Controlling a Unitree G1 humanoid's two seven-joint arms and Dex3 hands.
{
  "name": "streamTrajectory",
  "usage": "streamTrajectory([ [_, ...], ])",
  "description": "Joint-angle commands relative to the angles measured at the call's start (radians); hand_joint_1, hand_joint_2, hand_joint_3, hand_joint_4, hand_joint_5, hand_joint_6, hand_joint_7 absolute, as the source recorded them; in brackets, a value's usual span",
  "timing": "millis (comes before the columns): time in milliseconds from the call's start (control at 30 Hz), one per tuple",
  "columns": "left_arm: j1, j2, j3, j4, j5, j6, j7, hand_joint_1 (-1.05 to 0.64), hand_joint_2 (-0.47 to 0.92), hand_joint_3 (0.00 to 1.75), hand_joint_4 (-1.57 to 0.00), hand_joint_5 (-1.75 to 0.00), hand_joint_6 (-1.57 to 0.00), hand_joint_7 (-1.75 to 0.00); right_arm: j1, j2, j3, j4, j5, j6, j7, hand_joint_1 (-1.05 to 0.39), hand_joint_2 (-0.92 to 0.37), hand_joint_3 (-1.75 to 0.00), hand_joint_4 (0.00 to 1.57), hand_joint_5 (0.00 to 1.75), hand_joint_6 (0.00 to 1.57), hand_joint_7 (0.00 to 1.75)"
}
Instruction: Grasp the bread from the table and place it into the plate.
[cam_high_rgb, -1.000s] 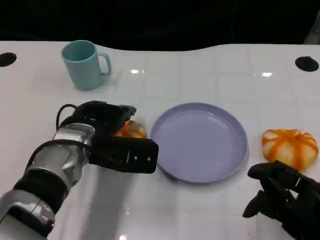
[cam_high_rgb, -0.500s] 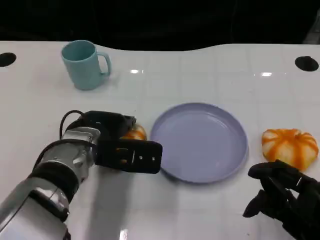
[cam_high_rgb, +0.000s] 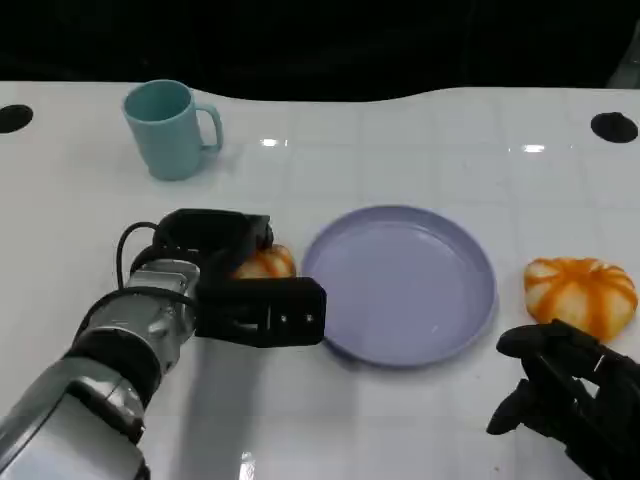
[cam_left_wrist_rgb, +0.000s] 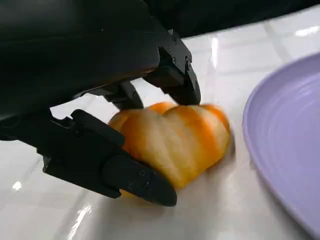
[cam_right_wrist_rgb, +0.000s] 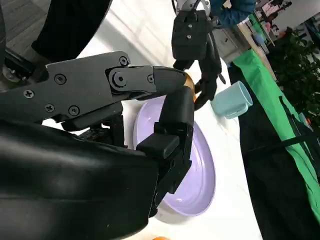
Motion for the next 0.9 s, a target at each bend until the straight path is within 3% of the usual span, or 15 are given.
streamTrajectory([
  [33, 0.014, 0.019, 0.087, 0.007, -0.091, -0.058, 0.080, -0.27, 0.92, 0.25, -0.80, -1.74, -0.60, -1.61, 0.000, -0.016, -0.018, 0.003, 0.001, -0.012, 0.006, -0.46, -0.92, -0.30, 0.59, 1.46, 0.51, 1.16],
  [67, 0.014, 0.023, 0.114, 0.002, -0.118, -0.075, 0.087, -0.26, 0.92, 0.27, -0.80, -1.75, -0.58, -1.66, -0.002, -0.016, -0.019, 0.006, 0.003, -0.009, 0.005, -0.46, -0.92, -0.30, 0.59, 1.46, 0.51, 1.16],
  [133, 0.011, 0.028, 0.140, -0.001, -0.148, -0.097, 0.086, -0.20, 0.88, 0.48, -0.82, -1.75, -0.60, -1.73, -0.005, -0.016, -0.022, 0.007, 0.005, -0.003, 0.001, -0.47, -0.92, -0.28, 0.60, 1.46, 0.52, 1.17],
  [200, 0.007, 0.034, 0.166, -0.008, -0.178, -0.115, 0.075, -0.20, 0.75, 0.78, -0.82, -1.75, -0.62, -1.74, -0.008, -0.020, -0.023, 0.014, 0.005, -0.004, 0.008, -0.46, -0.92, -0.28, 0.59, 1.46, 0.51, 1.17],
  [233, 0.006, 0.035, 0.172, -0.010, -0.185, -0.119, 0.071, -0.21, 0.73, 0.83, -0.82, -1.75, -0.63, -1.74, -0.009, -0.021, -0.023, 0.017, 0.005, -0.005, 0.011, -0.46, -0.92, -0.28, 0.59, 1.46, 0.51, 1.17],
  [467, -0.011, 0.037, 0.231, -0.069, -0.251, -0.108, 0.030, -0.22, 0.67, 0.90, -0.83, -1.75, -0.62, -1.75, -0.014, -0.018, -0.029, 0.024, 0.018, 0.006, 0.015, -0.45, -0.92, -0.27, 0.59, 1.46, 0.51, 1.16],
  [600, -0.013, 0.033, 0.295, -0.140, -0.329, -0.111, -0.031, -0.17, 0.55, 1.11, -0.82, -1.75, -0.63, -1.75, -0.015, -0.015, -0.028, 0.014, 0.015, 0.020, -0.001, -0.46, -0.92, -0.25, 0.60, 1.46, 0.53, 1.16],
  [733, -0.004, 0.035, 0.300, -0.164, -0.335, -0.101, -0.046, -0.16, 0.53, 1.14, -0.81, -1.75, -0.64, -1.75, -0.015, -0.015, -0.028, 0.013, 0.015, 0.022, -0.004, -0.46, -0.92, -0.25, 0.60, 1.45, 0.53, 1.16],
  [900, -0.019, 0.038, 0.271, -0.263, -0.320, -0.201, -0.093, -0.06, 0.50, 1.13, -0.76, -1.75, -0.64, -1.75, -0.017, -0.017, -0.027, 0.021, 0.011, 0.007, 0.011, -0.46, -0.92, -0.29, 0.59, 1.46, 0.52, 1.16],
])
